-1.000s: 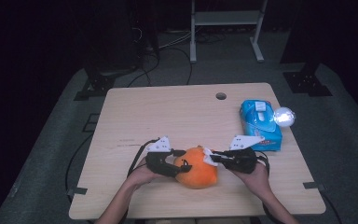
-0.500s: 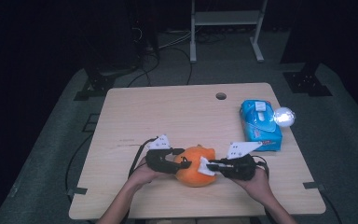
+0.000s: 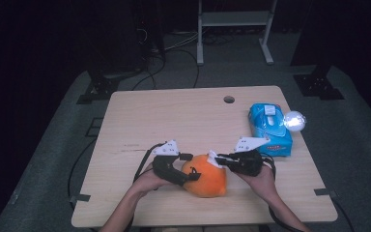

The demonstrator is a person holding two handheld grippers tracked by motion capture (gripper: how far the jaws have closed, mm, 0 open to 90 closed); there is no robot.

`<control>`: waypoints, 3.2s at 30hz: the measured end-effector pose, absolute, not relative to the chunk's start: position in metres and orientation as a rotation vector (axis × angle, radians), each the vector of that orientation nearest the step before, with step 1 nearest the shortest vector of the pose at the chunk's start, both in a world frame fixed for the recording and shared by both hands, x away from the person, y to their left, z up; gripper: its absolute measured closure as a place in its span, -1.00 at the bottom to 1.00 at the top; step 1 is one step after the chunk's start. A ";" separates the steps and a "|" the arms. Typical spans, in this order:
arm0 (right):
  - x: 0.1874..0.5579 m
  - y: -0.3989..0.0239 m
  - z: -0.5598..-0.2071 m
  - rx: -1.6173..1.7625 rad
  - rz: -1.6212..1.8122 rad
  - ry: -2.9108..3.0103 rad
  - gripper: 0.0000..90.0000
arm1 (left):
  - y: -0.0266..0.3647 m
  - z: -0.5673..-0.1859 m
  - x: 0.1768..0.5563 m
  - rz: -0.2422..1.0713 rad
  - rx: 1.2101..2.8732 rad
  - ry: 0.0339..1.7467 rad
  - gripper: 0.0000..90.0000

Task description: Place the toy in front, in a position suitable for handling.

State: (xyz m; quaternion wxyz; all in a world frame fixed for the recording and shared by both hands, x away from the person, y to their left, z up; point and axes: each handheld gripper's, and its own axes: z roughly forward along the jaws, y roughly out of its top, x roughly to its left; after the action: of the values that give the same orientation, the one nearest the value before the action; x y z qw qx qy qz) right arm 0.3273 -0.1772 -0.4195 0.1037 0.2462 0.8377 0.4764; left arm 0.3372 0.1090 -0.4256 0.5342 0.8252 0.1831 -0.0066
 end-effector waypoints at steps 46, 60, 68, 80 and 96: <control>0.325 -0.186 -0.408 0.689 1.420 2.414 0.80 | 0.093 -0.434 0.329 0.229 2.014 0.272 -0.52; 0.317 -0.199 -0.412 0.721 1.433 2.428 0.80 | 0.103 -0.436 0.336 0.106 2.042 0.414 -0.36; 0.313 -0.202 -0.411 0.733 1.434 2.414 0.81 | 0.100 -0.436 0.335 0.115 2.029 0.424 -0.38; 0.317 -0.202 -0.412 0.737 1.421 2.413 0.81 | 0.106 -0.436 0.337 0.112 2.049 0.414 -0.36; 0.316 -0.187 -0.405 0.705 1.505 2.386 0.81 | 0.095 -0.429 0.326 0.179 2.077 0.342 -0.38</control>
State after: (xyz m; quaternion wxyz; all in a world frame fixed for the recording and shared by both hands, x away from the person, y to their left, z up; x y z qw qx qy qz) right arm 0.3163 -0.1867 -0.4051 0.1168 0.2408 0.8150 0.5140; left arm 0.3260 0.0955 -0.4291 0.4922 0.8558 0.1409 0.0738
